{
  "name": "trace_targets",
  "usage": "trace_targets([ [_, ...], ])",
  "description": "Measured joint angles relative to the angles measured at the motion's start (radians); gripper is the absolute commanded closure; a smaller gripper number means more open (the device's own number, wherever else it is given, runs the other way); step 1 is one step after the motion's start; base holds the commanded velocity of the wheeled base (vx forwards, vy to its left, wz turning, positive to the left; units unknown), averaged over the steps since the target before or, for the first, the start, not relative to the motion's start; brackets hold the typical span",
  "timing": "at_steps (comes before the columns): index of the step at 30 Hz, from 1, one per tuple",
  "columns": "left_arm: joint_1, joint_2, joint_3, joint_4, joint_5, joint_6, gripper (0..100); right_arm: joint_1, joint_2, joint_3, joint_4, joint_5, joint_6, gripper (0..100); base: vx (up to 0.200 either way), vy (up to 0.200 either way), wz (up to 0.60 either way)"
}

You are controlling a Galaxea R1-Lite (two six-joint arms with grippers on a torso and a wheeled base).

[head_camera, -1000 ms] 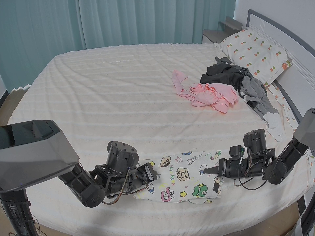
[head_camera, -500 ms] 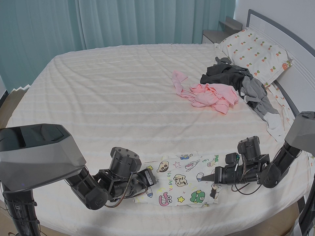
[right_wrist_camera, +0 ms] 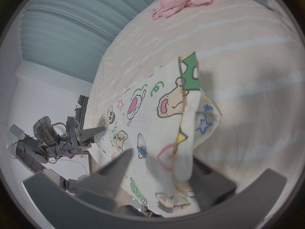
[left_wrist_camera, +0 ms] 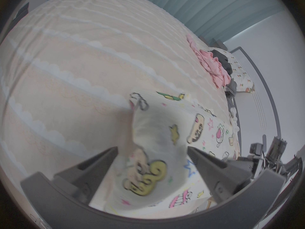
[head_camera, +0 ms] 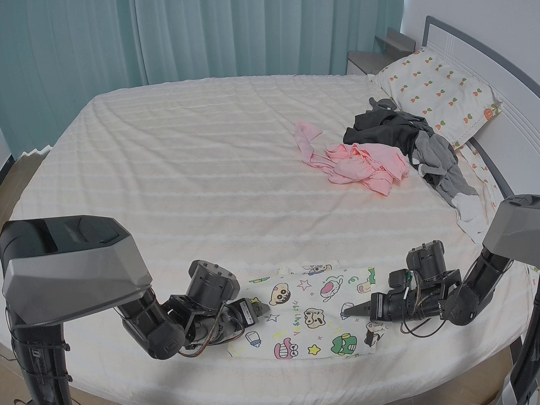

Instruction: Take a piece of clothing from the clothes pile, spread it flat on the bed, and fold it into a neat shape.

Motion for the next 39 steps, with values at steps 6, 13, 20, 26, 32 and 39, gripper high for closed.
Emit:
trace_targets([
  [6, 0.006, -0.007, 0.023, -0.001, -0.002, 0.002, 0, -0.002, -0.012, 0.029, -0.002, -0.004, -0.001, 0, 0.000, 0.000, 0.00],
  [13, 0.006, -0.020, 0.074, -0.001, -0.006, 0.032, 0, -0.005, -0.024, 0.076, -0.001, -0.004, -0.049, 0, 0.000, 0.000, 0.00],
  [20, 0.004, -0.021, 0.093, 0.081, -0.014, 0.046, 0, -0.001, -0.027, 0.099, 0.036, -0.035, -0.077, 0, 0.000, 0.000, 0.00],
  [26, -0.007, -0.027, 0.092, 0.144, -0.017, 0.046, 0, 0.004, -0.028, 0.102, 0.127, -0.048, -0.137, 0, 0.000, 0.000, 0.00],
  [32, -0.010, -0.071, 0.111, 0.178, -0.023, 0.044, 0, 0.002, -0.041, 0.119, 0.137, -0.047, -0.169, 0, 0.000, 0.000, 0.00],
  [39, 0.057, -0.171, 0.093, 0.175, -0.077, 0.037, 0, -0.001, -0.123, 0.163, 0.133, -0.021, -0.167, 0, 0.000, 0.000, 0.00],
])
